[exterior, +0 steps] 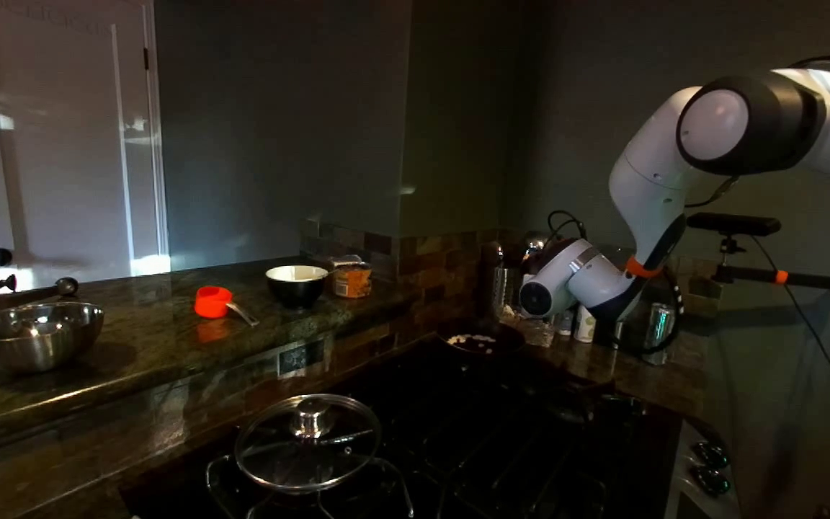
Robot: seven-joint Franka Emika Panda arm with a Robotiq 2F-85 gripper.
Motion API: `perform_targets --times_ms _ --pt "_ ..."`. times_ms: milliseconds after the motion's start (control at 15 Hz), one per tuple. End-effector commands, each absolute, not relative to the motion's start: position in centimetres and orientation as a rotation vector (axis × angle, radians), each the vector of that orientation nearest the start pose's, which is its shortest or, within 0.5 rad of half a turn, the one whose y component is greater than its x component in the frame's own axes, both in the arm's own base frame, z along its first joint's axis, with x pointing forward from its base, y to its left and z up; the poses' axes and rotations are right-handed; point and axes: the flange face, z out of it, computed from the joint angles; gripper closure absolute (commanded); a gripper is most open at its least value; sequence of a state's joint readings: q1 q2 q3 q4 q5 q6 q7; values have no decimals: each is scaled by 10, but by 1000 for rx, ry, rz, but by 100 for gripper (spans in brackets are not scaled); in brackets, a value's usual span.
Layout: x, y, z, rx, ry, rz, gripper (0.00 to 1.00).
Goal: Scoop the white chocolate pellets into the pan
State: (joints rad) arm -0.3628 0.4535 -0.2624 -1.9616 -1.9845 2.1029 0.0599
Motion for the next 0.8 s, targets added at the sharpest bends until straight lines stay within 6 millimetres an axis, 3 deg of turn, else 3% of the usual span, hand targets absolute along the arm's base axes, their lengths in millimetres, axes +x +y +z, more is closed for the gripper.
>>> perform_targets --times_ms 0,333,733 --pt "497 -412 260 1507 793 -729 99" --pt "519 -401 253 1455 812 -725 99" --pt "544 -381 232 1383 847 -741 99"
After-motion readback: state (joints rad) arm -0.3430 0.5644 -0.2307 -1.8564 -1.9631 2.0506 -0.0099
